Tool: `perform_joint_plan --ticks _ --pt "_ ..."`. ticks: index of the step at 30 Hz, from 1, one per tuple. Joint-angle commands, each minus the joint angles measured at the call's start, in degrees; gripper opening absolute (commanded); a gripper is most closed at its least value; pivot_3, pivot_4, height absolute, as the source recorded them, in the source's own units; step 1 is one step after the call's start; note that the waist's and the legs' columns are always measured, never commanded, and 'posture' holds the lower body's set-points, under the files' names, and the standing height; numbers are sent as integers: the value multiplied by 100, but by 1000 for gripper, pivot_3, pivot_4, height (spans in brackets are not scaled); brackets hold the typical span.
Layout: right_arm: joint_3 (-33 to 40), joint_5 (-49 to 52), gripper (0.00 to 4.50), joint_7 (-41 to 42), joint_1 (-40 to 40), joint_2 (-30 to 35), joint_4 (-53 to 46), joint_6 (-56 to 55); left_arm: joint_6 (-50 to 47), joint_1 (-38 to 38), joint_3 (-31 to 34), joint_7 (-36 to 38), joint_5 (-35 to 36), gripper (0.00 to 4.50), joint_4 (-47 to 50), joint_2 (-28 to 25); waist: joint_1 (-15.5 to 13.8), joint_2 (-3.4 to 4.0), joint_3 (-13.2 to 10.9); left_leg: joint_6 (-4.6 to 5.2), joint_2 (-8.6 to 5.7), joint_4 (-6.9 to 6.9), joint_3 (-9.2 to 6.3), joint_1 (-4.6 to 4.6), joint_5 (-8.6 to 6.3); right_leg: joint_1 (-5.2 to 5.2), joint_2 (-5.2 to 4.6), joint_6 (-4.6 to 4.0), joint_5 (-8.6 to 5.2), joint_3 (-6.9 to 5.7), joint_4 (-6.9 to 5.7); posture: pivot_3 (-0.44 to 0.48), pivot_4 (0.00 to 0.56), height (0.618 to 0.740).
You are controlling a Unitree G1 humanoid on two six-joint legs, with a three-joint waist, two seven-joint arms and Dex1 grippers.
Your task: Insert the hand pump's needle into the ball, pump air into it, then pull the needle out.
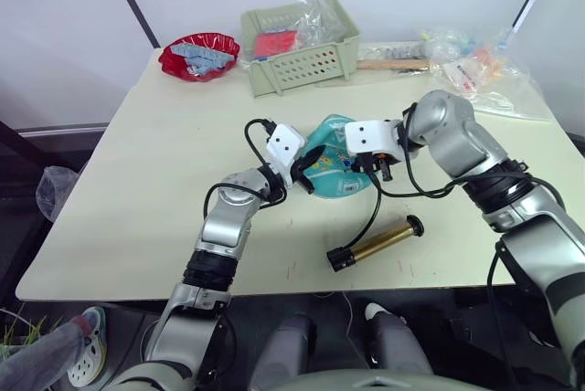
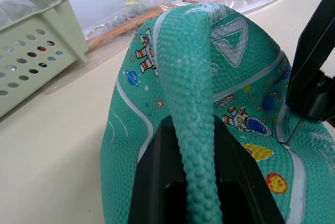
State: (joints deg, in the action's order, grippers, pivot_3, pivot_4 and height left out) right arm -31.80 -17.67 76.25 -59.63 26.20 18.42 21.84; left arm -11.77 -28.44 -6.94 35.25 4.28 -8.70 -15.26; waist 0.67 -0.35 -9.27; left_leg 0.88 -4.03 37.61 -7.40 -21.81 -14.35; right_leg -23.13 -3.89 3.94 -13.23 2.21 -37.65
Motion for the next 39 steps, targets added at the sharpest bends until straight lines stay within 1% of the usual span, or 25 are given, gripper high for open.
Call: perform_joint_plan --ticks 1,12,22,33,36,39 --pt "-143 120 329 -122 56 -461 -136 -134 -202 119 -491 201 -78 2 -200 209 5 -2 7 0 0 0 0 0 0 0 0 0 0 0 0 0 150 740" --pt "-89 -63 329 -405 282 -819 -21 1 -239 217 -480 187 -103 2 -151 255 33 -24 78 -2 14 -18 3 13 0 0 16 -4 -2 5 2 0 150 740" --pt "5 -74 329 -469 457 -941 -66 99 -245 238 -498 184 -137 2 -139 311 49 -24 119 -3 20 -23 4 19 -1 3 22 -9 -5 8 2 0 150 740" --pt "377 -31 329 -356 495 -533 -326 263 -163 193 -420 229 -184 2 -268 269 30 -21 130 -3 19 -24 3 17 -1 3 22 -9 -5 7 7 0 150 740" --pt "522 59 329 -193 486 -256 -596 429 -111 188 -397 263 -207 2 -323 217 11 -15 126 -3 17 -24 1 12 -1 3 20 -9 -5 5 11 0 150 740" --pt "532 173 329 -143 504 -150 -736 539 -67 190 -388 291 -219 2 -362 193 -7 -8 121 -3 16 -24 -5 5 -1 2 19 -9 -5 -2 17 0 150 740"
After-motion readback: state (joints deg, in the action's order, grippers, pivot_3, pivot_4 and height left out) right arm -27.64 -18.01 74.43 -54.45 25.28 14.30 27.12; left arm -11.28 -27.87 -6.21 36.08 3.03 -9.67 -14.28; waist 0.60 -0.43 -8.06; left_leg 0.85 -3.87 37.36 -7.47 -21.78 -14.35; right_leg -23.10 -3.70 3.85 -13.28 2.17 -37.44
